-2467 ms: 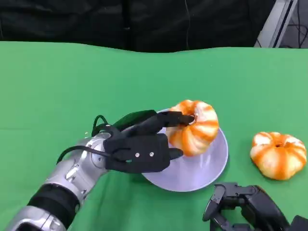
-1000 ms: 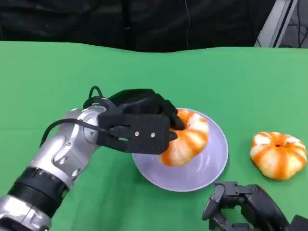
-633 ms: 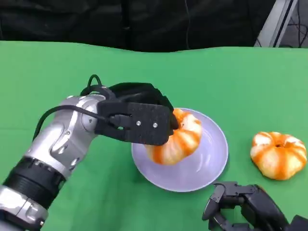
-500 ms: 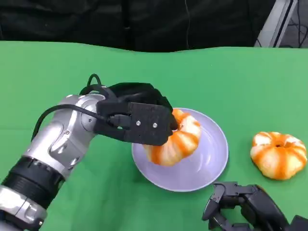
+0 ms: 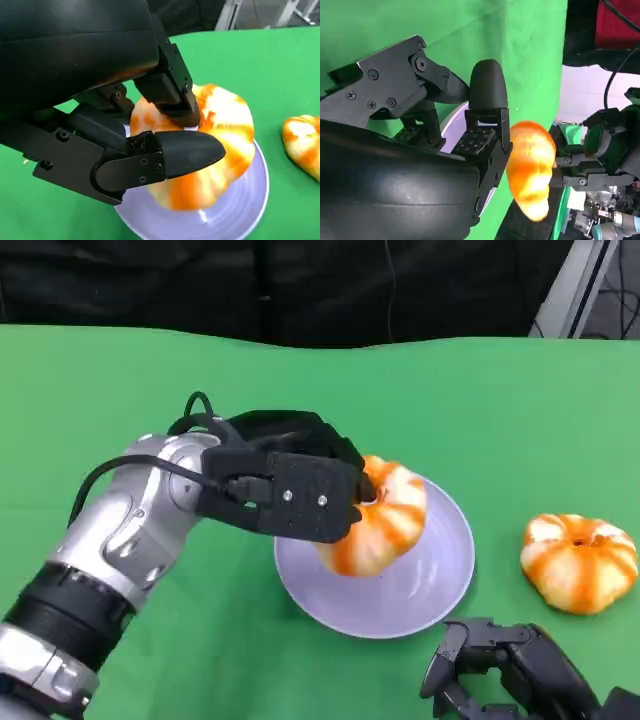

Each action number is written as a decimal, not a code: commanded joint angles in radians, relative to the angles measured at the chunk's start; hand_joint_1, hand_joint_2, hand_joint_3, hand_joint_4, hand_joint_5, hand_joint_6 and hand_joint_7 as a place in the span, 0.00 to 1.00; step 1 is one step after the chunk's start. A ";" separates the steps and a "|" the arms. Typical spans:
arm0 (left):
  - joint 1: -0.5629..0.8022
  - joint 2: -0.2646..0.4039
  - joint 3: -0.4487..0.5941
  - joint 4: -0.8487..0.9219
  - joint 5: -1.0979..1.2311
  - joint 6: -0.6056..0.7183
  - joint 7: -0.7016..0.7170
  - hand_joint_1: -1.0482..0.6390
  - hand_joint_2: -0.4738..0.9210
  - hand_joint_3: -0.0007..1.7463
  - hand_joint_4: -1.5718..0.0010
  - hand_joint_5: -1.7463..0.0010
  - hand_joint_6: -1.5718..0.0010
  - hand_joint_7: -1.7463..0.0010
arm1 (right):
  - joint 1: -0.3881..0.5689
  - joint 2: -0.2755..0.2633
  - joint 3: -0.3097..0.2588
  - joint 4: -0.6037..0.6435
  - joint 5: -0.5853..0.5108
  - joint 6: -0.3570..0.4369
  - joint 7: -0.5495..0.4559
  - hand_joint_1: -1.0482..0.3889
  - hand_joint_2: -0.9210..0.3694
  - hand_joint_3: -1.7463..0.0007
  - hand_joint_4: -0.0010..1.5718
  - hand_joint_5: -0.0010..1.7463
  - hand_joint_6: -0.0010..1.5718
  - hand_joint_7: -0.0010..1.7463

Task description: Grasp the bread from the table and place it into the plate.

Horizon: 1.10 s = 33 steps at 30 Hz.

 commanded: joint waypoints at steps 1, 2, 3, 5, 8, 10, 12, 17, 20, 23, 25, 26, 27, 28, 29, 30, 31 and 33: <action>-0.031 0.018 0.004 -0.009 -0.013 0.015 -0.050 0.00 1.00 0.45 0.58 1.00 0.66 1.00 | 0.010 -0.007 -0.002 -0.007 0.000 -0.001 -0.006 0.67 0.23 0.45 0.55 0.79 0.57 0.63; -0.031 0.018 0.003 -0.010 -0.009 0.017 -0.051 0.00 1.00 0.45 0.59 1.00 0.67 1.00 | 0.011 -0.008 -0.001 -0.009 -0.001 0.000 -0.007 0.67 0.23 0.45 0.55 0.79 0.57 0.63; -0.031 0.018 0.003 -0.012 -0.006 0.019 -0.051 0.00 1.00 0.45 0.58 1.00 0.66 1.00 | 0.011 -0.009 -0.001 -0.009 -0.003 0.001 -0.007 0.67 0.23 0.45 0.55 0.78 0.57 0.63; -0.027 0.018 0.002 -0.016 0.004 0.015 -0.037 0.00 1.00 0.45 0.56 0.99 0.64 0.99 | 0.012 -0.011 0.000 -0.012 -0.009 0.000 -0.011 0.66 0.23 0.45 0.55 0.78 0.57 0.63; -0.014 0.018 0.004 -0.025 0.016 0.015 -0.015 0.01 1.00 0.45 0.45 0.97 0.48 0.96 | 0.010 -0.012 0.000 -0.010 -0.012 -0.004 -0.013 0.66 0.23 0.45 0.55 0.78 0.57 0.63; -0.010 0.017 0.004 -0.027 0.021 0.018 -0.008 0.01 1.00 0.45 0.40 0.98 0.41 0.97 | 0.010 -0.012 -0.001 -0.008 -0.013 -0.006 -0.014 0.66 0.23 0.45 0.55 0.79 0.57 0.63; -0.012 0.019 0.000 -0.028 0.024 0.021 -0.012 0.01 1.00 0.45 0.47 0.99 0.51 0.99 | 0.010 -0.011 -0.001 -0.007 -0.010 -0.005 -0.012 0.66 0.23 0.45 0.55 0.79 0.57 0.63; -0.012 0.018 0.003 -0.034 0.024 0.020 -0.001 0.02 1.00 0.46 0.45 0.98 0.45 0.96 | 0.011 -0.011 -0.001 -0.009 -0.004 0.001 -0.006 0.66 0.23 0.45 0.55 0.79 0.57 0.64; -0.018 0.021 0.004 -0.032 0.015 0.013 -0.013 0.03 1.00 0.46 0.46 0.99 0.46 0.98 | 0.009 -0.009 0.000 -0.007 -0.003 -0.001 -0.006 0.66 0.23 0.45 0.55 0.79 0.57 0.63; -0.029 0.024 0.009 -0.023 -0.005 0.003 -0.031 0.03 1.00 0.46 0.55 1.00 0.62 1.00 | 0.009 -0.008 -0.001 -0.007 -0.005 0.001 -0.010 0.66 0.23 0.45 0.55 0.79 0.57 0.63; -0.029 0.027 0.012 -0.021 -0.016 -0.005 -0.034 0.02 1.00 0.46 0.56 1.00 0.64 1.00 | 0.010 -0.007 -0.001 -0.009 -0.003 0.005 -0.008 0.66 0.23 0.45 0.55 0.79 0.57 0.63; -0.029 0.028 0.013 -0.021 -0.019 -0.007 -0.035 0.02 1.00 0.46 0.58 1.00 0.65 1.00 | 0.010 -0.007 -0.001 -0.009 0.001 0.007 -0.005 0.66 0.23 0.45 0.55 0.79 0.57 0.63; -0.029 0.029 0.014 -0.021 -0.022 -0.008 -0.036 0.02 1.00 0.46 0.59 1.00 0.66 1.00 | 0.010 -0.006 0.000 -0.010 0.003 0.009 -0.003 0.66 0.23 0.45 0.55 0.79 0.57 0.63; -0.029 0.029 0.014 -0.020 -0.023 -0.009 -0.037 0.02 1.00 0.46 0.60 1.00 0.67 1.00 | 0.010 -0.006 0.000 -0.010 0.004 0.009 -0.002 0.66 0.23 0.45 0.55 0.79 0.57 0.63; -0.029 0.030 0.013 -0.020 -0.024 -0.009 -0.037 0.02 1.00 0.46 0.60 1.00 0.67 1.00 | 0.010 -0.006 -0.001 -0.010 0.004 0.010 -0.002 0.66 0.23 0.45 0.55 0.80 0.57 0.63; -0.026 0.031 0.013 -0.029 -0.024 0.006 -0.041 0.02 1.00 0.46 0.61 1.00 0.68 1.00 | 0.012 -0.006 0.000 -0.011 0.003 0.009 -0.003 0.66 0.23 0.45 0.55 0.80 0.57 0.63; -0.023 0.031 0.012 -0.036 -0.024 0.017 -0.043 0.02 1.00 0.45 0.63 1.00 0.72 1.00 | 0.013 -0.006 0.000 -0.011 0.001 0.008 -0.004 0.66 0.23 0.45 0.55 0.79 0.57 0.63; -0.015 0.030 0.012 -0.051 -0.017 0.040 -0.042 0.02 1.00 0.44 0.65 1.00 0.75 1.00 | 0.015 -0.007 -0.001 -0.015 -0.002 0.009 -0.007 0.66 0.23 0.45 0.55 0.79 0.57 0.63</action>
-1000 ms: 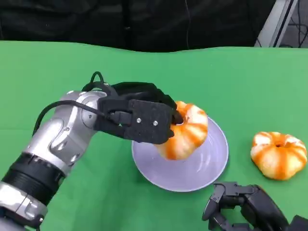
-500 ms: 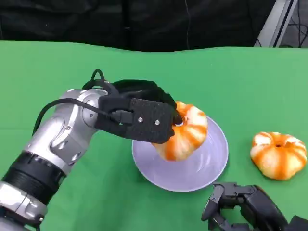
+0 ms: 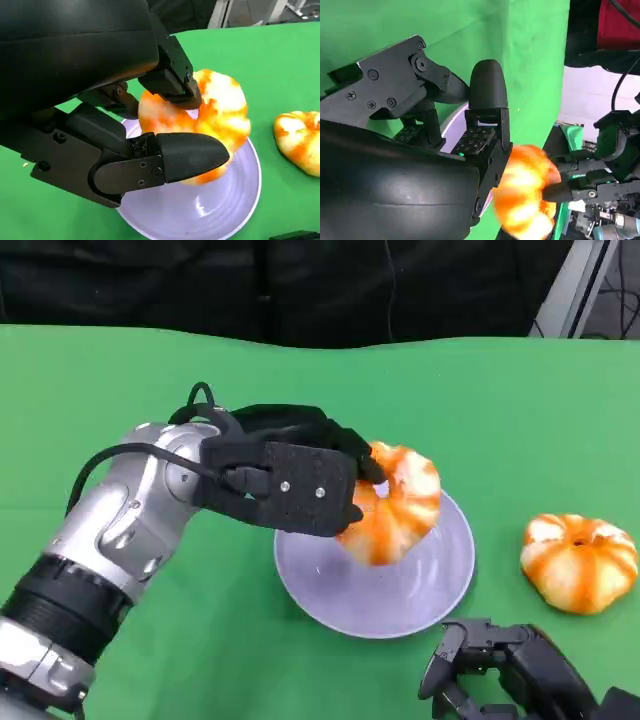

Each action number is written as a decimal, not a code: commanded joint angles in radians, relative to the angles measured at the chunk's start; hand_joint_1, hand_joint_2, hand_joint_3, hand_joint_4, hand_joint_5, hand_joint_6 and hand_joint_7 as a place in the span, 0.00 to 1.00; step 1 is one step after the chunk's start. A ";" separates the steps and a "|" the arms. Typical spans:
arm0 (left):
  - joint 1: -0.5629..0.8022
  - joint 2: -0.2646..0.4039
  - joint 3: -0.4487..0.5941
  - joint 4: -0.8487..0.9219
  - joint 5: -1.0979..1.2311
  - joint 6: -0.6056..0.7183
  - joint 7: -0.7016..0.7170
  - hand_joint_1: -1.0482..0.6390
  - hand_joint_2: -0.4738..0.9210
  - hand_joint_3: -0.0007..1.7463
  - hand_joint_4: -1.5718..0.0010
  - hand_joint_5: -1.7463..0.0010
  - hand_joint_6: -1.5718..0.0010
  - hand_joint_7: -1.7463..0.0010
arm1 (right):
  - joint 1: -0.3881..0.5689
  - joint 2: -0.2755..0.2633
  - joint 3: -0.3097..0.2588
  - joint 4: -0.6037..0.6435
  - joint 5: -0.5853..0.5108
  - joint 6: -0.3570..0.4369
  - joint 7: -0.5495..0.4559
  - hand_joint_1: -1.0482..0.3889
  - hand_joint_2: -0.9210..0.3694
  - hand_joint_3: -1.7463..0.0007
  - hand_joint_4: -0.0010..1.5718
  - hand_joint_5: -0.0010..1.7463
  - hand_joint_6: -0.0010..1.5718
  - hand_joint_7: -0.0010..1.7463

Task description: Grasp the bread from the table and place it into the plate.

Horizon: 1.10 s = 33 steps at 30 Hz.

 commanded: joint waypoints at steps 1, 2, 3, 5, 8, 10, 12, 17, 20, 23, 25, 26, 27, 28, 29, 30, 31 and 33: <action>-0.001 0.018 0.008 -0.038 0.010 0.047 -0.007 0.01 1.00 0.44 0.63 0.99 0.77 1.00 | 0.015 -0.007 -0.002 -0.014 0.009 0.005 -0.003 0.66 0.23 0.45 0.55 0.79 0.57 0.63; 0.002 0.017 0.007 -0.045 0.015 0.055 -0.001 0.01 1.00 0.44 0.62 0.98 0.79 1.00 | 0.015 -0.007 -0.002 -0.013 0.011 0.004 -0.001 0.67 0.23 0.45 0.55 0.79 0.57 0.63; 0.005 0.017 0.005 -0.050 0.018 0.059 0.003 0.01 1.00 0.44 0.58 0.97 0.81 1.00 | 0.014 -0.007 -0.002 -0.013 0.012 0.004 0.000 0.67 0.23 0.45 0.55 0.79 0.57 0.63; 0.008 0.019 0.003 -0.059 0.019 0.067 0.001 0.00 1.00 0.44 0.53 0.96 0.84 1.00 | 0.014 -0.009 -0.002 -0.012 0.009 0.001 0.000 0.66 0.22 0.45 0.55 0.79 0.57 0.63; 0.012 0.021 0.003 -0.068 0.021 0.073 -0.002 0.00 1.00 0.44 0.47 0.94 0.85 1.00 | 0.012 -0.008 -0.002 -0.008 0.008 -0.002 -0.001 0.67 0.22 0.45 0.54 0.79 0.57 0.63; 0.015 0.023 0.002 -0.075 0.024 0.076 -0.003 0.00 1.00 0.43 0.43 0.94 0.87 1.00 | 0.011 -0.008 -0.002 -0.007 0.006 -0.001 -0.003 0.66 0.23 0.45 0.54 0.79 0.57 0.63; 0.019 0.031 0.005 -0.086 0.023 0.069 -0.006 0.00 1.00 0.43 0.44 0.94 0.86 0.99 | 0.013 -0.008 -0.001 -0.012 -0.002 -0.004 -0.009 0.67 0.23 0.45 0.54 0.79 0.57 0.63; 0.054 0.034 0.054 -0.091 -0.039 0.018 0.020 0.01 1.00 0.43 0.52 0.99 0.80 0.98 | 0.016 -0.005 0.002 -0.015 -0.001 -0.006 -0.012 0.66 0.23 0.45 0.55 0.79 0.57 0.63; 0.131 0.023 0.143 -0.081 -0.151 -0.096 0.095 0.08 1.00 0.37 0.50 0.99 0.69 0.96 | 0.015 -0.003 0.001 -0.016 0.005 -0.010 -0.012 0.66 0.23 0.45 0.55 0.80 0.57 0.64; 0.176 0.010 0.189 -0.076 -0.225 -0.150 0.116 0.12 1.00 0.35 0.49 0.99 0.64 0.96 | 0.015 -0.002 0.000 -0.018 0.004 -0.009 -0.013 0.66 0.23 0.45 0.55 0.80 0.57 0.64; 0.255 -0.005 0.236 -0.131 -0.291 -0.158 0.140 0.18 1.00 0.32 0.49 0.99 0.63 0.97 | 0.013 -0.003 0.000 -0.018 0.000 -0.002 -0.016 0.66 0.22 0.45 0.55 0.81 0.56 0.64; 0.291 -0.014 0.257 -0.154 -0.325 -0.162 0.149 0.20 1.00 0.30 0.49 0.99 0.62 0.97 | 0.012 -0.003 -0.001 -0.017 0.004 0.001 -0.014 0.65 0.22 0.46 0.55 0.81 0.56 0.64; 0.324 -0.021 0.276 -0.171 -0.361 -0.174 0.152 0.23 1.00 0.29 0.49 0.99 0.62 0.97 | 0.010 -0.002 -0.002 -0.014 0.007 0.000 -0.011 0.66 0.21 0.46 0.55 0.80 0.56 0.64; 0.345 -0.025 0.286 -0.179 -0.383 -0.185 0.151 0.25 1.00 0.28 0.48 0.99 0.62 0.98 | 0.009 -0.002 -0.003 -0.013 0.010 0.000 -0.009 0.66 0.21 0.47 0.55 0.80 0.57 0.64; 0.374 -0.033 0.299 -0.184 -0.410 -0.213 0.154 0.26 1.00 0.27 0.48 0.99 0.61 0.98 | 0.007 -0.003 -0.004 -0.010 0.016 -0.001 -0.004 0.67 0.21 0.47 0.55 0.80 0.57 0.64; 0.401 -0.039 0.309 -0.187 -0.431 -0.241 0.156 0.26 1.00 0.27 0.47 0.99 0.61 0.98 | 0.006 -0.004 -0.005 -0.009 0.017 -0.002 -0.003 0.67 0.21 0.47 0.55 0.80 0.57 0.64; 0.417 -0.044 0.316 -0.187 -0.444 -0.261 0.157 0.25 1.00 0.26 0.47 0.99 0.61 0.98 | 0.006 -0.005 -0.005 -0.008 0.016 -0.002 -0.003 0.67 0.21 0.47 0.55 0.80 0.56 0.64; 0.463 -0.059 0.329 -0.190 -0.463 -0.314 0.172 0.24 1.00 0.26 0.46 0.98 0.61 0.99 | 0.006 -0.006 -0.006 -0.008 0.015 -0.002 -0.002 0.67 0.21 0.48 0.55 0.81 0.56 0.65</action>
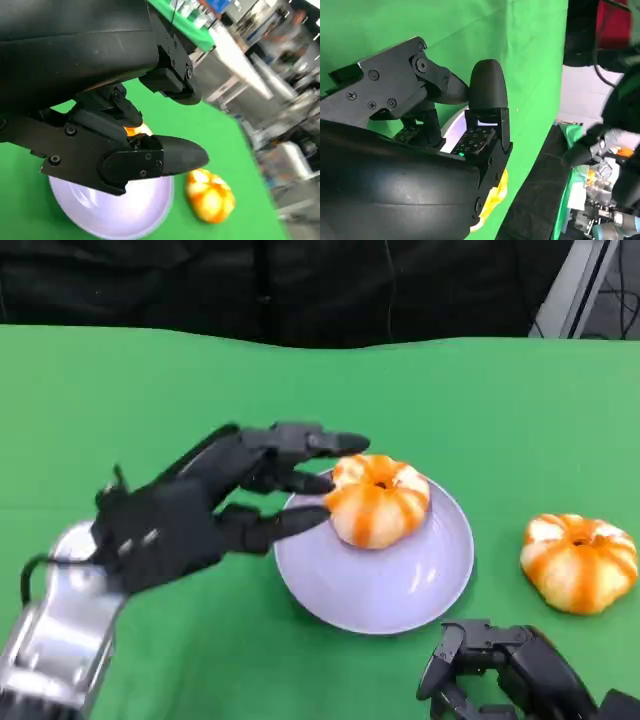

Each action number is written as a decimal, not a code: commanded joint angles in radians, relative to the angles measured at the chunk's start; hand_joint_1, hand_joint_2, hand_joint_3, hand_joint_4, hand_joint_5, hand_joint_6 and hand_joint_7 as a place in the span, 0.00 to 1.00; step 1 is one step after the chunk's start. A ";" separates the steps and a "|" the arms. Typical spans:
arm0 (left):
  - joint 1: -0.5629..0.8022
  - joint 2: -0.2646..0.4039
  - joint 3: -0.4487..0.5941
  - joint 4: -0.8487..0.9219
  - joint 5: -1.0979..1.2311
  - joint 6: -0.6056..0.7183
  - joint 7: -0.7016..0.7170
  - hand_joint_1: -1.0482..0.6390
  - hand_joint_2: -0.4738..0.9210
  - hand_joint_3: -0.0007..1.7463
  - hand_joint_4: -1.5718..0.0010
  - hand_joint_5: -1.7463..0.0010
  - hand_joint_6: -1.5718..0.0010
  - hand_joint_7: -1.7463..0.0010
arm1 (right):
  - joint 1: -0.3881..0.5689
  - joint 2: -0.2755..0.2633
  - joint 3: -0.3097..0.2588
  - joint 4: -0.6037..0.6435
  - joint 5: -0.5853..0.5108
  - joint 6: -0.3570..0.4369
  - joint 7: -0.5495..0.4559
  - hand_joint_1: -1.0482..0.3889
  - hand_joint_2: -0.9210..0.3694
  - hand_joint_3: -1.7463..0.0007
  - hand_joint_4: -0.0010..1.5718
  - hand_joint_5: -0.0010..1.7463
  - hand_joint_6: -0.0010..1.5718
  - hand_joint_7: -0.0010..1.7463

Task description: Grasp the bread from the table and place it into the plate.

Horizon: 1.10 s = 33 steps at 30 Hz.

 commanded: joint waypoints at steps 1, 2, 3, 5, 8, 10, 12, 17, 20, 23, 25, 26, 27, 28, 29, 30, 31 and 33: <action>0.082 -0.019 0.037 -0.016 -0.050 -0.100 0.035 0.24 1.00 0.27 0.45 0.98 0.60 0.99 | 0.000 -0.011 -0.006 0.000 0.013 -0.003 0.002 0.67 0.20 0.48 0.55 0.81 0.56 0.65; 0.102 -0.028 0.041 -0.014 -0.061 -0.125 0.041 0.23 1.00 0.27 0.44 0.98 0.60 0.99 | 0.001 -0.011 -0.006 0.000 0.011 -0.004 0.001 0.67 0.21 0.48 0.55 0.81 0.56 0.65; 0.124 -0.039 0.045 -0.009 -0.071 -0.156 0.047 0.23 1.00 0.27 0.44 0.98 0.60 0.99 | 0.002 -0.012 -0.007 -0.002 0.010 -0.003 0.000 0.66 0.21 0.48 0.55 0.81 0.56 0.65; 0.167 -0.055 0.048 -0.003 -0.084 -0.202 0.055 0.22 1.00 0.28 0.42 0.98 0.60 0.99 | 0.006 -0.014 -0.007 -0.006 0.011 -0.002 0.001 0.66 0.21 0.47 0.54 0.81 0.56 0.65; 0.231 -0.078 0.044 -0.003 -0.110 -0.232 0.050 0.21 1.00 0.29 0.41 0.98 0.60 0.99 | 0.013 -0.016 -0.006 -0.007 0.015 -0.008 0.006 0.66 0.22 0.47 0.54 0.81 0.56 0.65; 0.272 -0.097 0.042 0.004 -0.133 -0.240 0.047 0.21 1.00 0.29 0.41 0.98 0.59 0.99 | 0.017 -0.015 -0.005 -0.012 0.022 0.000 0.013 0.66 0.22 0.46 0.54 0.81 0.56 0.65; 0.290 -0.106 0.043 0.006 -0.143 -0.238 0.045 0.20 1.00 0.28 0.41 0.98 0.59 0.99 | 0.018 -0.015 -0.005 -0.015 0.026 0.006 0.017 0.66 0.22 0.46 0.54 0.81 0.56 0.65; 0.372 -0.138 0.064 0.082 -0.235 -0.333 0.006 0.20 1.00 0.28 0.37 0.97 0.57 0.99 | 0.006 -0.017 -0.012 -0.016 0.036 0.009 0.025 0.65 0.23 0.45 0.53 0.83 0.55 0.66; 0.395 -0.142 0.077 0.123 -0.261 -0.390 -0.014 0.20 1.00 0.29 0.34 0.97 0.55 0.98 | 0.013 -0.019 -0.013 -0.031 0.036 0.021 0.023 0.65 0.23 0.45 0.53 0.84 0.55 0.67; 0.419 -0.142 0.091 0.160 -0.279 -0.441 -0.032 0.20 1.00 0.29 0.33 0.97 0.54 0.98 | 0.019 -0.022 -0.014 -0.037 0.036 0.020 0.024 0.65 0.23 0.45 0.53 0.84 0.54 0.67; 0.432 -0.139 0.103 0.189 -0.286 -0.476 -0.043 0.21 1.00 0.29 0.32 0.97 0.54 0.98 | 0.022 -0.023 -0.014 -0.038 0.039 0.018 0.028 0.66 0.23 0.45 0.52 0.84 0.54 0.67; 0.437 -0.139 0.108 0.203 -0.288 -0.493 -0.047 0.21 1.00 0.29 0.32 0.97 0.54 0.98 | 0.024 -0.023 -0.013 -0.038 0.038 0.015 0.028 0.66 0.23 0.44 0.52 0.85 0.54 0.67; 0.441 -0.141 0.113 0.217 -0.289 -0.507 -0.049 0.21 1.00 0.29 0.32 0.97 0.54 0.98 | 0.026 -0.023 -0.013 -0.039 0.038 0.015 0.029 0.66 0.23 0.44 0.52 0.85 0.54 0.68; 0.443 -0.145 0.117 0.232 -0.283 -0.522 -0.045 0.22 1.00 0.29 0.32 0.97 0.53 0.98 | 0.026 -0.023 -0.014 -0.038 0.040 0.016 0.031 0.66 0.23 0.44 0.52 0.85 0.54 0.68; 0.444 -0.147 0.120 0.243 -0.279 -0.533 -0.041 0.23 1.00 0.28 0.31 0.98 0.53 0.99 | 0.025 -0.024 -0.015 -0.038 0.042 0.017 0.032 0.66 0.23 0.44 0.52 0.85 0.54 0.68; 0.447 -0.150 0.123 0.259 -0.277 -0.544 -0.039 0.23 1.00 0.28 0.31 0.98 0.53 0.99 | 0.025 -0.025 -0.016 -0.039 0.042 0.018 0.032 0.66 0.23 0.44 0.52 0.85 0.54 0.68; 0.452 -0.155 0.125 0.269 -0.287 -0.543 -0.043 0.27 1.00 0.26 0.32 0.98 0.53 0.99 | 0.025 -0.027 -0.017 -0.039 0.041 0.017 0.033 0.66 0.24 0.44 0.52 0.85 0.54 0.68; 0.460 -0.160 0.127 0.279 -0.298 -0.537 -0.050 0.39 1.00 0.19 0.33 0.99 0.52 0.99 | 0.025 -0.028 -0.018 -0.037 0.042 0.014 0.034 0.66 0.24 0.45 0.52 0.85 0.54 0.68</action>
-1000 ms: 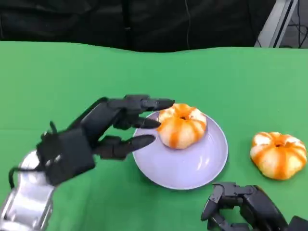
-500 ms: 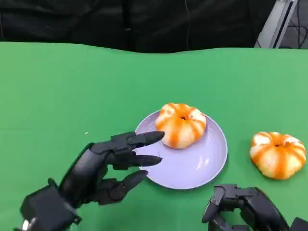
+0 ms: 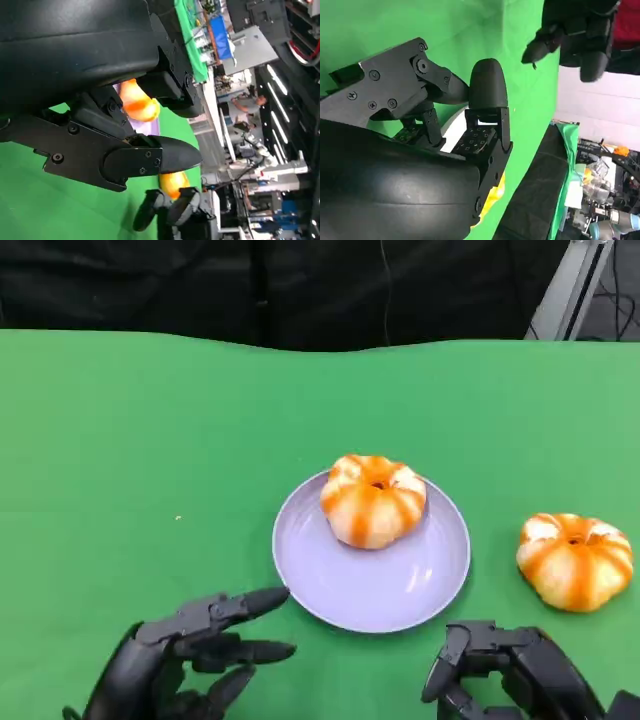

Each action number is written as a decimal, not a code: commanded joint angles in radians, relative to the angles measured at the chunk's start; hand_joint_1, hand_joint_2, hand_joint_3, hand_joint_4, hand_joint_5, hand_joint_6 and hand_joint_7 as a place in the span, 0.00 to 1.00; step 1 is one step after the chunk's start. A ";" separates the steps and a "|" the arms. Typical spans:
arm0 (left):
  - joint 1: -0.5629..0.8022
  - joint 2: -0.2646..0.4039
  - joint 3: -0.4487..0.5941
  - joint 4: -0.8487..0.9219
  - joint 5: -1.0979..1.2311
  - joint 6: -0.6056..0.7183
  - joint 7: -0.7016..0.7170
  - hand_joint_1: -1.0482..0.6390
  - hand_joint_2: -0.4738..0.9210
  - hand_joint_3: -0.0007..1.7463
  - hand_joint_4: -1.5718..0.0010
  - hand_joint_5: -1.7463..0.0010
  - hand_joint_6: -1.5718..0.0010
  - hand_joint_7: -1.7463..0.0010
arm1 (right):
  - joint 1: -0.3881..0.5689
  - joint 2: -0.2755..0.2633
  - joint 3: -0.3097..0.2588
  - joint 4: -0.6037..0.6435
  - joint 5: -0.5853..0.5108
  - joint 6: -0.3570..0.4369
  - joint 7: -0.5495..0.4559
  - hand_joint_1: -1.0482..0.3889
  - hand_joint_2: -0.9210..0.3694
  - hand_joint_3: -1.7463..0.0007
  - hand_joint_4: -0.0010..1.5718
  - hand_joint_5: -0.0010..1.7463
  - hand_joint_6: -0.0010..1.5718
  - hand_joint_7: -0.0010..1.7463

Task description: Grasp the bread from the table and place it into the plate.

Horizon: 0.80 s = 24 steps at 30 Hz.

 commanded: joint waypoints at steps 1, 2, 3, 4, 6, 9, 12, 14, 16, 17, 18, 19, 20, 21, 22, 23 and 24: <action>0.018 -0.004 0.014 0.030 -0.029 -0.007 -0.011 0.43 1.00 0.18 0.33 0.99 0.52 0.99 | 0.006 -0.021 -0.012 -0.004 0.019 -0.004 0.006 0.66 0.23 0.45 0.52 0.85 0.54 0.68; 0.017 -0.005 0.014 0.031 -0.029 -0.007 -0.012 0.45 1.00 0.17 0.33 1.00 0.51 0.99 | 0.006 -0.021 -0.012 -0.004 0.019 -0.005 0.006 0.66 0.23 0.45 0.52 0.85 0.54 0.68; 0.017 -0.005 0.015 0.031 -0.029 -0.007 -0.012 0.46 1.00 0.17 0.33 1.00 0.51 0.99 | 0.006 -0.022 -0.012 -0.003 0.019 -0.005 0.006 0.66 0.23 0.45 0.52 0.85 0.54 0.68; 0.009 -0.011 0.015 0.039 -0.012 -0.020 -0.001 0.47 1.00 0.17 0.33 1.00 0.51 0.99 | 0.007 -0.023 -0.012 -0.005 0.019 -0.003 0.008 0.66 0.23 0.45 0.52 0.85 0.54 0.68; -0.010 -0.018 0.018 0.059 0.024 -0.054 0.021 0.55 1.00 0.21 0.31 0.99 0.48 0.98 | 0.009 -0.024 -0.012 -0.007 0.018 -0.001 0.007 0.66 0.23 0.45 0.52 0.84 0.54 0.68; -0.027 -0.022 0.025 0.073 0.065 -0.073 0.050 0.56 1.00 0.22 0.30 0.99 0.44 0.97 | 0.010 -0.026 -0.011 -0.009 0.011 -0.005 0.000 0.65 0.23 0.46 0.52 0.84 0.54 0.68; -0.049 -0.030 0.019 0.085 0.041 -0.068 0.037 0.59 1.00 0.24 0.30 0.99 0.36 0.96 | 0.012 -0.025 -0.010 -0.010 0.018 -0.001 0.004 0.65 0.23 0.45 0.52 0.84 0.54 0.68; -0.072 -0.029 0.022 0.112 0.048 -0.084 0.038 0.60 1.00 0.25 0.27 0.98 0.30 0.95 | 0.014 -0.025 -0.010 -0.014 0.014 0.001 0.000 0.65 0.23 0.45 0.52 0.84 0.55 0.67; -0.097 -0.027 0.022 0.143 0.034 -0.095 0.022 0.59 0.96 0.30 0.21 0.98 0.24 0.97 | 0.014 -0.025 -0.010 -0.014 0.011 -0.002 -0.002 0.65 0.24 0.45 0.52 0.84 0.55 0.67; -0.106 -0.028 0.021 0.155 0.026 -0.098 0.015 0.58 0.92 0.35 0.18 0.97 0.21 0.98 | 0.014 -0.026 -0.010 -0.013 0.011 -0.003 -0.002 0.65 0.24 0.45 0.52 0.84 0.55 0.67; -0.115 -0.028 0.020 0.166 0.020 -0.098 0.008 0.58 0.90 0.37 0.16 0.96 0.19 0.98 | 0.014 -0.027 -0.010 -0.013 0.011 -0.003 -0.002 0.65 0.24 0.44 0.52 0.84 0.55 0.67; -0.122 -0.029 0.019 0.175 0.018 -0.100 0.004 0.57 0.88 0.41 0.13 0.95 0.16 0.98 | 0.014 -0.027 -0.010 -0.014 0.010 -0.003 -0.002 0.65 0.24 0.44 0.52 0.84 0.55 0.68; -0.127 -0.030 0.019 0.182 0.022 -0.101 0.005 0.57 0.86 0.44 0.12 0.93 0.14 0.98 | 0.015 -0.027 -0.010 -0.015 0.009 -0.004 -0.003 0.65 0.24 0.44 0.52 0.84 0.55 0.68; -0.130 -0.030 0.019 0.187 0.026 -0.102 0.007 0.57 0.81 0.51 0.18 0.75 0.11 0.96 | 0.016 -0.027 -0.010 -0.015 0.009 -0.005 -0.003 0.65 0.24 0.44 0.52 0.84 0.55 0.68; -0.132 -0.031 0.019 0.190 0.028 -0.103 0.008 0.57 0.80 0.53 0.26 0.59 0.10 0.95 | 0.016 -0.026 -0.010 -0.016 0.009 -0.006 -0.003 0.65 0.25 0.44 0.52 0.84 0.55 0.68; -0.133 -0.031 0.019 0.192 0.029 -0.104 0.008 0.57 0.79 0.55 0.30 0.50 0.10 0.94 | 0.017 -0.026 -0.010 -0.016 0.009 -0.006 -0.003 0.65 0.25 0.44 0.53 0.84 0.55 0.68; -0.133 -0.031 0.019 0.194 0.029 -0.105 0.008 0.57 0.78 0.56 0.33 0.45 0.10 0.93 | 0.017 -0.026 -0.010 -0.016 0.009 -0.006 -0.004 0.65 0.25 0.43 0.53 0.84 0.55 0.68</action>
